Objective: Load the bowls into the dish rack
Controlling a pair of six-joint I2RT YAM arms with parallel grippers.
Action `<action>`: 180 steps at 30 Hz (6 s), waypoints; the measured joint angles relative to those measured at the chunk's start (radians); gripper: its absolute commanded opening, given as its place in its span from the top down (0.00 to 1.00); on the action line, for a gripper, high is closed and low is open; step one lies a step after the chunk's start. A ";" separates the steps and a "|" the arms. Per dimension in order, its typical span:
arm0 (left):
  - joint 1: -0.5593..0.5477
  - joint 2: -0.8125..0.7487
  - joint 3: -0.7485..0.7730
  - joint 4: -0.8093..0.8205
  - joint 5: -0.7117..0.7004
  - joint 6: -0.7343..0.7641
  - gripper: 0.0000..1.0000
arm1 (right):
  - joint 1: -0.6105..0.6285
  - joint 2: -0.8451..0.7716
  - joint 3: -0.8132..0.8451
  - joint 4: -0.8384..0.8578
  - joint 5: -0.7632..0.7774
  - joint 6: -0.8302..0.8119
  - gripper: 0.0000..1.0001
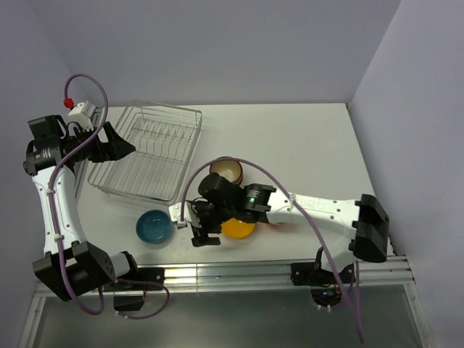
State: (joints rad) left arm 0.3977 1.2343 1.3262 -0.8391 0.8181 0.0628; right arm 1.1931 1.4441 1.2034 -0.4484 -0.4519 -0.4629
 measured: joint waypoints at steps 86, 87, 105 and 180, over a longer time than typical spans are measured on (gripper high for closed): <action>0.088 -0.064 0.050 0.248 0.204 -0.243 0.11 | -0.384 0.158 0.229 0.474 -0.413 0.691 1.00; 0.073 -0.068 0.050 0.275 0.187 -0.250 0.11 | -0.425 0.157 0.214 0.539 -0.409 0.785 1.00; -0.835 0.090 0.087 0.425 -0.518 -0.235 0.07 | -0.909 0.169 -0.083 1.086 -0.115 1.973 1.00; -1.077 0.570 0.347 0.519 -0.787 -0.178 1.00 | -0.933 0.232 -0.096 0.841 -0.061 2.164 0.29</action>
State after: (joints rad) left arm -0.6796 1.8038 1.6733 -0.3199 0.0307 -0.1154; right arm 0.2596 1.6764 1.1072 0.3927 -0.5133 1.7016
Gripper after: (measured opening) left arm 0.551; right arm 0.650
